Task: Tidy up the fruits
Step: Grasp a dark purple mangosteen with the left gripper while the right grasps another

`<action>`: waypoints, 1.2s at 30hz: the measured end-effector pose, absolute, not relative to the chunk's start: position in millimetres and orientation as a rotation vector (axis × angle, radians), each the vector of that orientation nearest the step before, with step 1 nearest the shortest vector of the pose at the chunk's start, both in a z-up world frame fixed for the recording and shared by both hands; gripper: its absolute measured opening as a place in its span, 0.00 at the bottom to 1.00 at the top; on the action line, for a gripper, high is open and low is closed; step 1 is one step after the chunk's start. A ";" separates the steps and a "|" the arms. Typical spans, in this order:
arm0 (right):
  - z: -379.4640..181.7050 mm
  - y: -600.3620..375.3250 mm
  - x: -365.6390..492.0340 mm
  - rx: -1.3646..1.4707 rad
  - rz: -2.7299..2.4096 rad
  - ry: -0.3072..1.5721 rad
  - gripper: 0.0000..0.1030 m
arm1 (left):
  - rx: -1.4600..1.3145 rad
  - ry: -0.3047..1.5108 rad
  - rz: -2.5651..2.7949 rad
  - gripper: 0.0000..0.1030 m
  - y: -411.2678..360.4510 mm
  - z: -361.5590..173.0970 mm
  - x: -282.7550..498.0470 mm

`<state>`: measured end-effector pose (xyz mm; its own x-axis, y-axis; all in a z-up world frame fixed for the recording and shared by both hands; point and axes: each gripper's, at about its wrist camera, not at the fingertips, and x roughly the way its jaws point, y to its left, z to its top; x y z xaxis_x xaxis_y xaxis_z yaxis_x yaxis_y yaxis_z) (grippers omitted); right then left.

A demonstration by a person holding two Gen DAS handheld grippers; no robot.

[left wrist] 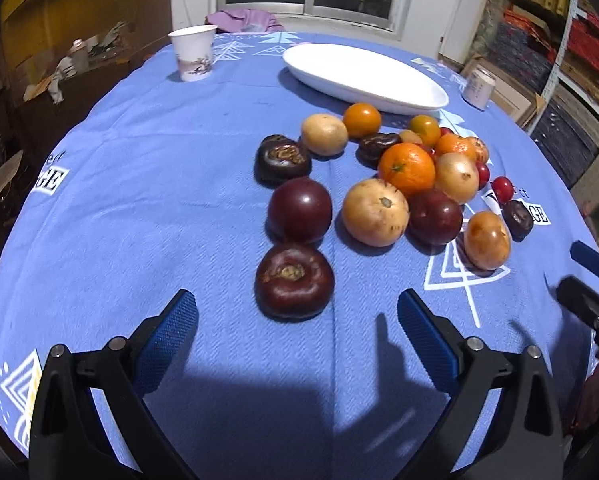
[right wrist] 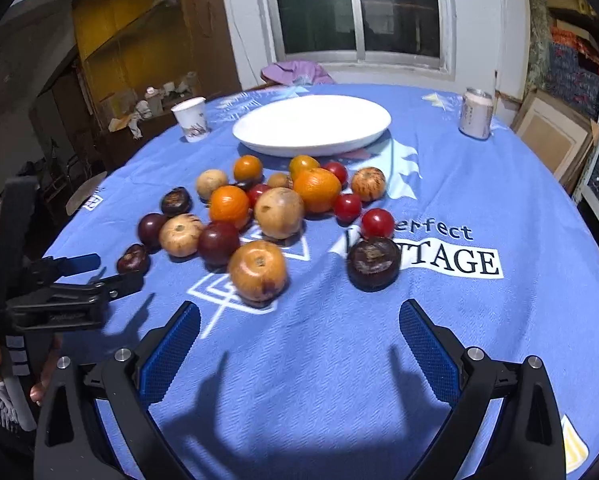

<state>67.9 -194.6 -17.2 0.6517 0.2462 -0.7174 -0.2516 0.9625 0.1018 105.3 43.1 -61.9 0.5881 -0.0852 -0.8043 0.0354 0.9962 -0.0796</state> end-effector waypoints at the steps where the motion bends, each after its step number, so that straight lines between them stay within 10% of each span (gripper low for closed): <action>1: -18.2 -196.0 71.4 -0.009 0.282 0.822 0.97 | -0.060 0.941 -0.076 0.96 43.3 -62.0 106.7; 6: -24.0 -202.0 86.8 -0.036 0.282 0.868 0.89 | -0.082 0.993 -0.111 0.75 48.7 -69.9 120.1; 19: -37.3 -210.5 114.0 -0.077 0.273 0.924 0.80 | -0.049 0.969 -0.165 0.59 38.5 -69.4 129.4; 36: -55.1 -203.1 146.4 -0.133 0.254 0.947 0.59 | 0.012 0.956 -0.147 0.58 29.5 -71.1 122.9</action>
